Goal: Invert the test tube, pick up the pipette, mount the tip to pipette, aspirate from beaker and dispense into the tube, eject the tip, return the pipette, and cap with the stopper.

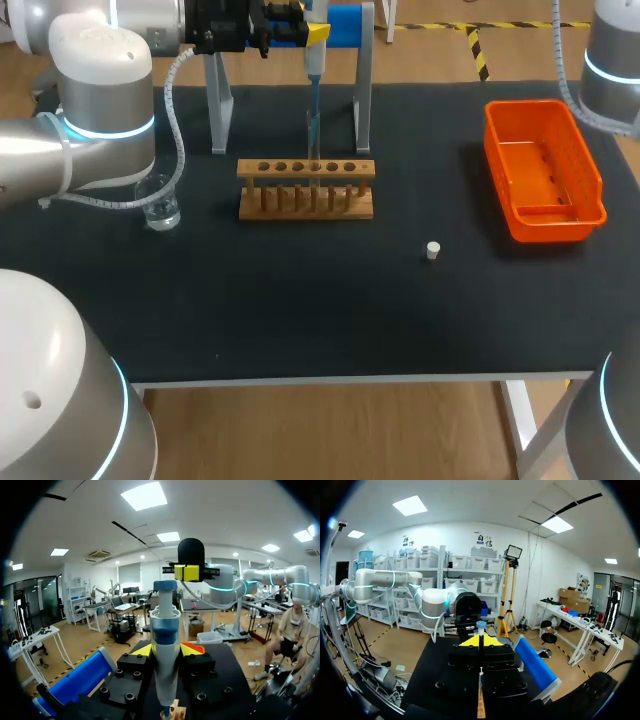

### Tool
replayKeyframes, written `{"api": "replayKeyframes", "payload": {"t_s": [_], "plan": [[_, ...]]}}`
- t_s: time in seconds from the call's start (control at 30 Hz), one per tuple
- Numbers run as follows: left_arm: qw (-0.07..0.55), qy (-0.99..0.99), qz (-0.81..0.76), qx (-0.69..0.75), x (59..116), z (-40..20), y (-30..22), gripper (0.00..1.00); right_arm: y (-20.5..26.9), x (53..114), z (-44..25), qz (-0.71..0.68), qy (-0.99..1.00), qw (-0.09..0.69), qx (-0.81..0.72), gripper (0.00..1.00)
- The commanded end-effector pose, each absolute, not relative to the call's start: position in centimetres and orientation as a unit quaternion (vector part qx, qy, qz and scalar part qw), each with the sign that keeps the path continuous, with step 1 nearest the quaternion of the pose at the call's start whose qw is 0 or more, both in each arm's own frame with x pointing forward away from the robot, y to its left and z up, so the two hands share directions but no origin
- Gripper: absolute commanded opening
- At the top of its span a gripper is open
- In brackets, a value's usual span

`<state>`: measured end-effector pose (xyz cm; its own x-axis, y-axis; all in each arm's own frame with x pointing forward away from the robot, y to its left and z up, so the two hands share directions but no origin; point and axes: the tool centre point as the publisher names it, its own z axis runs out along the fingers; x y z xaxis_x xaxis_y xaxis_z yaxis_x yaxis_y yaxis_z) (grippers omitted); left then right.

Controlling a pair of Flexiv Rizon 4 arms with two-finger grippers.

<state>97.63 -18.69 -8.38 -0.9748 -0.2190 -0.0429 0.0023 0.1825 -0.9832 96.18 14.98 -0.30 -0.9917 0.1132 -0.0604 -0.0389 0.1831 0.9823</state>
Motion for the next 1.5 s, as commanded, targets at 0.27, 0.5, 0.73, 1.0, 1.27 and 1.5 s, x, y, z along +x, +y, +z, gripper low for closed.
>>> {"api": "replayKeyframes", "payload": {"t_s": [0.27,0.5,0.73,1.0,1.27,1.5], "plan": [[0.088,0.764,-0.635,-0.072,97.6,-8.4,-18.8,0.0,17.1,96.3,0.9,0.646,0.762,0.036,0.022,0.0],[0.088,0.764,-0.635,-0.072,97.6,-8.4,-18.8,0.0,18.7,96.7,1.4,0.655,0.755,0.035,0.012,0.0],[0.088,0.764,-0.635,-0.072,97.6,-8.4,-18.8,0.0,20.5,97.6,2.0,0.662,0.748,0.036,-0.002,0.0],[0.088,0.764,-0.635,-0.072,97.6,-8.4,-18.8,0.0,22.3,98.3,1.8,0.669,0.743,0.028,-0.01,0.0],[0.088,0.764,-0.635,-0.072,97.6,-8.4,-18.8,0.0,23.1,98.4,1.0,0.671,0.741,0.021,-0.012,0.0],[0.088,0.764,-0.635,-0.072,97.6,-8.4,-18.8,0.0,23.7,98.3,0.6,0.673,0.739,0.013,-0.011,0.0]]}}
